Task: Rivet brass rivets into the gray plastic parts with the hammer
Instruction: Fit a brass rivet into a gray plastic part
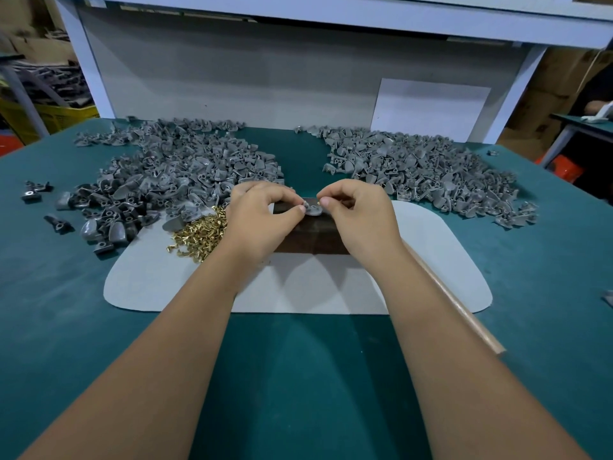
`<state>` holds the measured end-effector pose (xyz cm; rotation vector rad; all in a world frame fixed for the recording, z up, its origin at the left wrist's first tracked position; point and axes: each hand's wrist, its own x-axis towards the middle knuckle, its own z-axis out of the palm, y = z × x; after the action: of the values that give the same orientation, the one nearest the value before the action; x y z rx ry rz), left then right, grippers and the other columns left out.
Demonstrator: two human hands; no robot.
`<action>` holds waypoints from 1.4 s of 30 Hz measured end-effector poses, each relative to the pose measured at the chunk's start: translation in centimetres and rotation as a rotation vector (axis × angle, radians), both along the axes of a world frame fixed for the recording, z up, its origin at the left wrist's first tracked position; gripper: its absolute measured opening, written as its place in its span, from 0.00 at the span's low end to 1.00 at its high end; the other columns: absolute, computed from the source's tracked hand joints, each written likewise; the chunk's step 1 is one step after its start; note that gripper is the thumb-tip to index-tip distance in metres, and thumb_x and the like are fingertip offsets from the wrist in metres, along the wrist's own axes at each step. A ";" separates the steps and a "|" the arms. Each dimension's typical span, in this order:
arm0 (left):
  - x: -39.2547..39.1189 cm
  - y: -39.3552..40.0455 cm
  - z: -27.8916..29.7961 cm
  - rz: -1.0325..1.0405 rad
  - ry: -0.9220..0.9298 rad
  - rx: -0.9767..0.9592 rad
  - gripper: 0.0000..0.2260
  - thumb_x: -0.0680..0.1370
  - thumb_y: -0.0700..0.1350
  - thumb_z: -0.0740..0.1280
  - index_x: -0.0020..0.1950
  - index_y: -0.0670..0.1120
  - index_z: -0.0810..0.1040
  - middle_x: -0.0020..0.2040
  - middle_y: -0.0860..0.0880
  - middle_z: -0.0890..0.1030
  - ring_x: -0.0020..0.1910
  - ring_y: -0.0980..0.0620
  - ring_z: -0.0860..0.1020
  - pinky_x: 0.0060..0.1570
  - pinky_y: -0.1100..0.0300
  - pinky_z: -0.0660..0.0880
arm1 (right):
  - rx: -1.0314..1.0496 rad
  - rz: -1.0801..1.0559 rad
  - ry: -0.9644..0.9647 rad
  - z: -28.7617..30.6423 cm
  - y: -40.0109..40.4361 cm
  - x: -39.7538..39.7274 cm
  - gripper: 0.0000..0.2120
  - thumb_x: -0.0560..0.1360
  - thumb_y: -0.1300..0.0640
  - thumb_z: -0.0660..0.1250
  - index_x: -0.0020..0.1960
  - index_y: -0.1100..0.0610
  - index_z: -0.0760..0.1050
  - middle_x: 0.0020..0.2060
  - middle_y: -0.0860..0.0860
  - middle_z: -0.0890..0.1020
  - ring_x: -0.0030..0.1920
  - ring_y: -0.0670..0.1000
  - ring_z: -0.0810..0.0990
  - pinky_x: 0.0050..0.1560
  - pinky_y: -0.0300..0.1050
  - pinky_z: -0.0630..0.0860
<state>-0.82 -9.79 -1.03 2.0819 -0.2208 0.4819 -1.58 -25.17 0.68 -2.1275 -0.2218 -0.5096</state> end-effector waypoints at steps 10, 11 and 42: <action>-0.5 -0.2 0.0 0.020 -0.011 0.060 0.10 0.75 0.46 0.72 0.39 0.61 0.77 0.53 0.58 0.80 0.68 0.52 0.63 0.71 0.52 0.57 | -0.088 -0.025 0.019 0.0 0.2 0.0 0.06 0.75 0.60 0.68 0.43 0.50 0.80 0.43 0.47 0.81 0.44 0.46 0.77 0.48 0.41 0.72; -0.5 -0.2 0.0 0.021 -0.013 0.060 0.11 0.74 0.46 0.72 0.38 0.62 0.76 0.53 0.58 0.80 0.68 0.51 0.63 0.71 0.50 0.57 | -0.090 -0.028 0.026 0.1 0.2 -0.1 0.06 0.75 0.59 0.68 0.43 0.50 0.80 0.43 0.46 0.81 0.44 0.46 0.76 0.48 0.42 0.72; 0.2 -0.3 -0.3 -0.010 -0.031 0.101 0.04 0.65 0.55 0.64 0.38 0.60 0.76 0.49 0.57 0.81 0.67 0.48 0.68 0.67 0.59 0.57 | -0.669 -0.134 -0.036 1.7 2.5 -0.2 0.03 0.75 0.61 0.65 0.47 0.54 0.75 0.48 0.51 0.75 0.52 0.54 0.73 0.40 0.46 0.67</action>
<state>-0.67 -10.06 -1.30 2.1718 -0.2786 0.5071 -1.80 -22.70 2.36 -2.7993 -0.3014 -0.6105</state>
